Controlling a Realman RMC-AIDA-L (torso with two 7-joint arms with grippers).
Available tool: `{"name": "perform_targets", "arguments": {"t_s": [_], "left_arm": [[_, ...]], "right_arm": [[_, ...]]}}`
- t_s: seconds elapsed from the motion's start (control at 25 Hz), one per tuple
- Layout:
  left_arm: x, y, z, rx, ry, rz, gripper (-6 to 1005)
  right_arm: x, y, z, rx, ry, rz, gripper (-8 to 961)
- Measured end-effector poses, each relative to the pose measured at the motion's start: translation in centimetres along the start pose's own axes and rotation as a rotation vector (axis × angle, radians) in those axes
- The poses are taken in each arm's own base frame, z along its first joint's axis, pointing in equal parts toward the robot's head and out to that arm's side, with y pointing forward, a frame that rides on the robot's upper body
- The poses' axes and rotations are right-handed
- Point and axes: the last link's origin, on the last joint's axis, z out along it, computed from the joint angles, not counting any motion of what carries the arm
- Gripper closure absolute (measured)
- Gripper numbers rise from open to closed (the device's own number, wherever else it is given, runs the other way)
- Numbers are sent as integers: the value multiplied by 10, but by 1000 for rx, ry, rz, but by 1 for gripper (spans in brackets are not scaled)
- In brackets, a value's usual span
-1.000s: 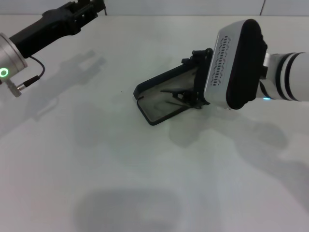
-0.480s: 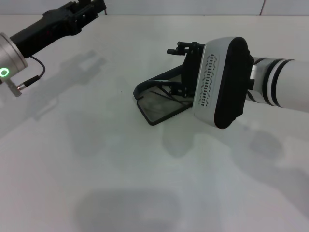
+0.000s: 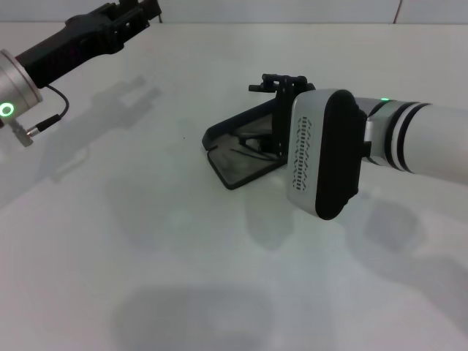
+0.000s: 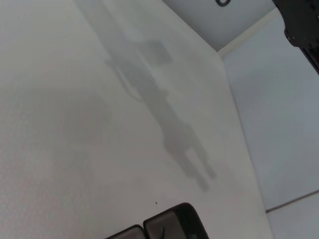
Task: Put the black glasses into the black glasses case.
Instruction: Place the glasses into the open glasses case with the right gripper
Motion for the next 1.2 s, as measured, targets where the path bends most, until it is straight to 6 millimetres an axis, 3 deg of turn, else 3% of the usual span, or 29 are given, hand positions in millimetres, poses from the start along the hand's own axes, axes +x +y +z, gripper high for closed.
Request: {"name": "perform_targets", "arguments": {"t_s": [0.56,0.84,1.04,1.2], "left_arm": [[0,-1,-2,4,0,0,467],[0,-1,-3,8,5,-4,467],[0,-1,-3,7,6,-4,467],[1,0,0,-1,3,-1,466]], "right_arm": [[-5,-4,0,72,-23,-80,291],[-7,2,-7,-83,-9,5,292],[4,-29,-29,-94,-25,228,292],[16,-58,-59,-198,-60,416,292]]}}
